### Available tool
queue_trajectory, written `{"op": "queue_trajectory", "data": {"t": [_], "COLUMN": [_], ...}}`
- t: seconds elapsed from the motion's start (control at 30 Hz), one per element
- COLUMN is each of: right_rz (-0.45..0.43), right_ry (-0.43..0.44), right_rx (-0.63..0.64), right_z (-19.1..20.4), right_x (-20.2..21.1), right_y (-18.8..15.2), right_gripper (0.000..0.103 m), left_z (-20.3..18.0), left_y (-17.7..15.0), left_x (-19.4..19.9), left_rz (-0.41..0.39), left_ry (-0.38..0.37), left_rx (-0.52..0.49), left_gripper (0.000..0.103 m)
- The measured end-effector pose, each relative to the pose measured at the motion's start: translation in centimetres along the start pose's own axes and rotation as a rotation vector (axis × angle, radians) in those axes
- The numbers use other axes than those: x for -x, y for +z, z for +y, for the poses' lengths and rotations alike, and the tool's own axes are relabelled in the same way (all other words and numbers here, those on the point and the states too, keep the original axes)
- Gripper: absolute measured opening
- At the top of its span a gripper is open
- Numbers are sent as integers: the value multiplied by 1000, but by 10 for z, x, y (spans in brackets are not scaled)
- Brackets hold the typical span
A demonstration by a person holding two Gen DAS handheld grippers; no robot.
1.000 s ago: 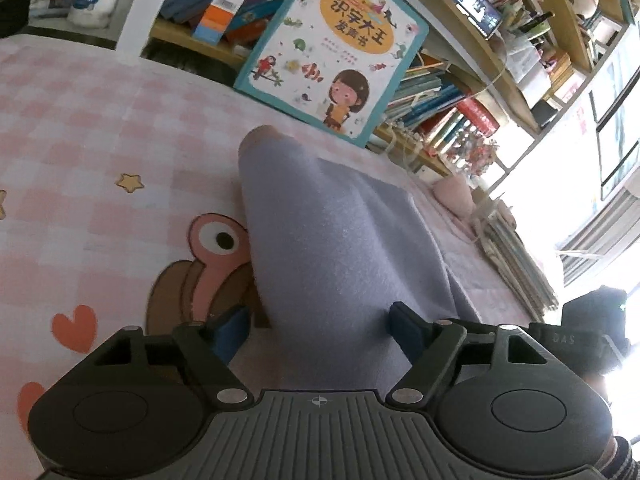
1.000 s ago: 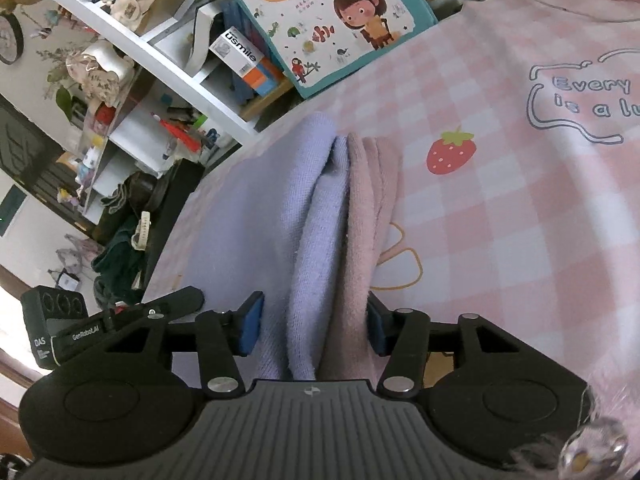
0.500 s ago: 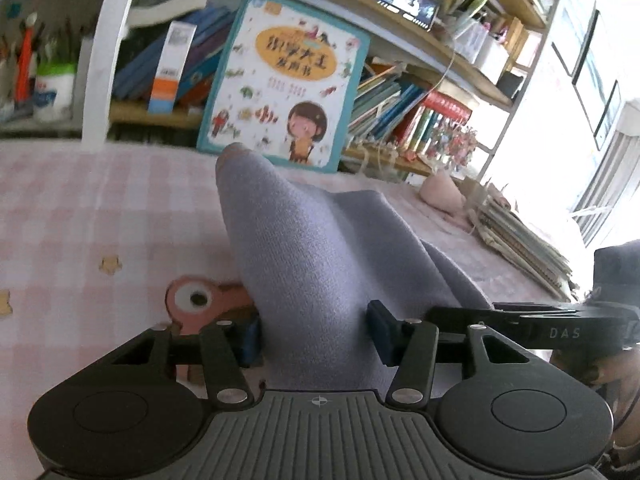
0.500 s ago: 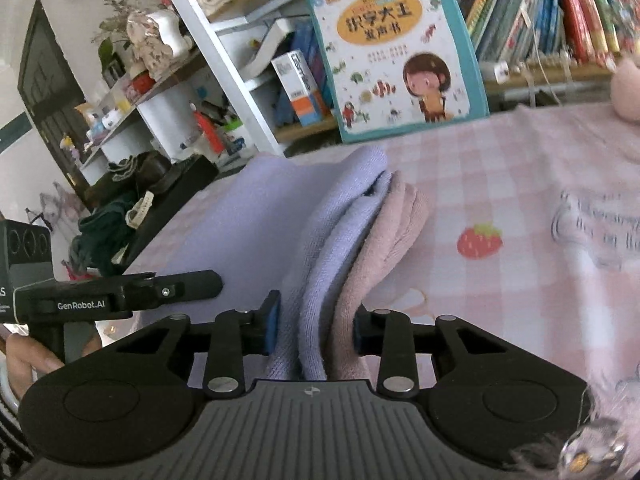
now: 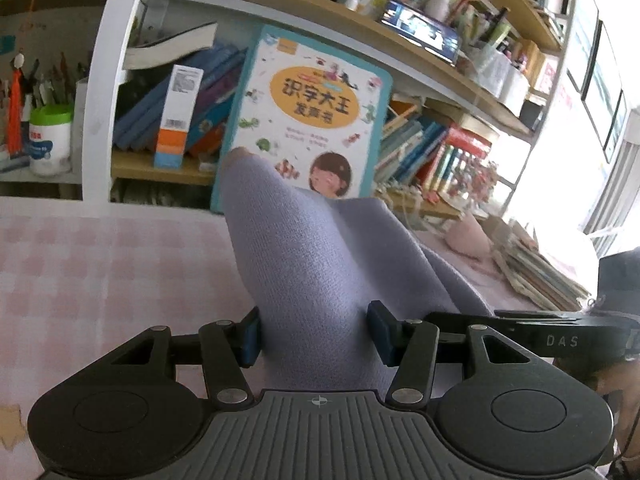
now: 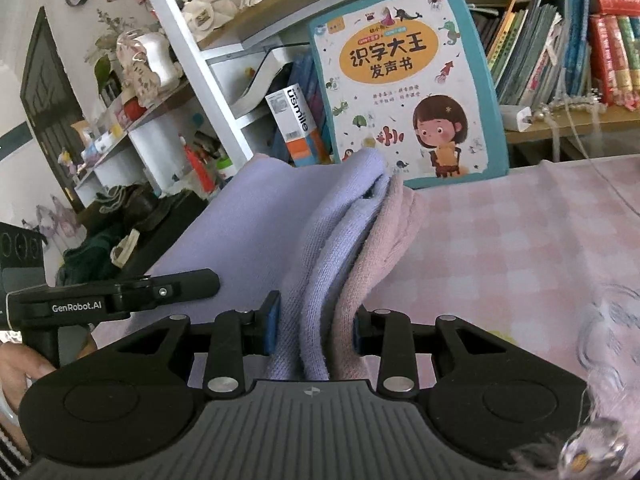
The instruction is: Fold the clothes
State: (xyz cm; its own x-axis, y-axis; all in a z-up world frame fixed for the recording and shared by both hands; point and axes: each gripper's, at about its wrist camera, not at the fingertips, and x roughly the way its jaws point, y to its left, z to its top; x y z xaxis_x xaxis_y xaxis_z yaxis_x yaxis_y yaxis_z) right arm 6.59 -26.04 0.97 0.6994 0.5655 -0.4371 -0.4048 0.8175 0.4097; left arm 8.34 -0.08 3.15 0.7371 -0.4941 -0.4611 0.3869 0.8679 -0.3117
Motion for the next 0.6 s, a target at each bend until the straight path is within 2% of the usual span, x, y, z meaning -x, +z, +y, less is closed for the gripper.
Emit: {"op": "queue_trajectory", "data": {"t": [0.33, 0.6], "right_rz": [24, 22], "right_ry": [5, 4], "right_rx": [28, 27], "right_z": [0, -4], "right_x": [-62, -103], "right_y": [32, 44], "right_gripper": [31, 31], "left_z": [49, 81], "left_y": [18, 25], "left_x": [-30, -53], "left_rz": [-30, -51], "left_ry": [30, 45], "left_rx": [77, 113], "left_gripper": [53, 53]}}
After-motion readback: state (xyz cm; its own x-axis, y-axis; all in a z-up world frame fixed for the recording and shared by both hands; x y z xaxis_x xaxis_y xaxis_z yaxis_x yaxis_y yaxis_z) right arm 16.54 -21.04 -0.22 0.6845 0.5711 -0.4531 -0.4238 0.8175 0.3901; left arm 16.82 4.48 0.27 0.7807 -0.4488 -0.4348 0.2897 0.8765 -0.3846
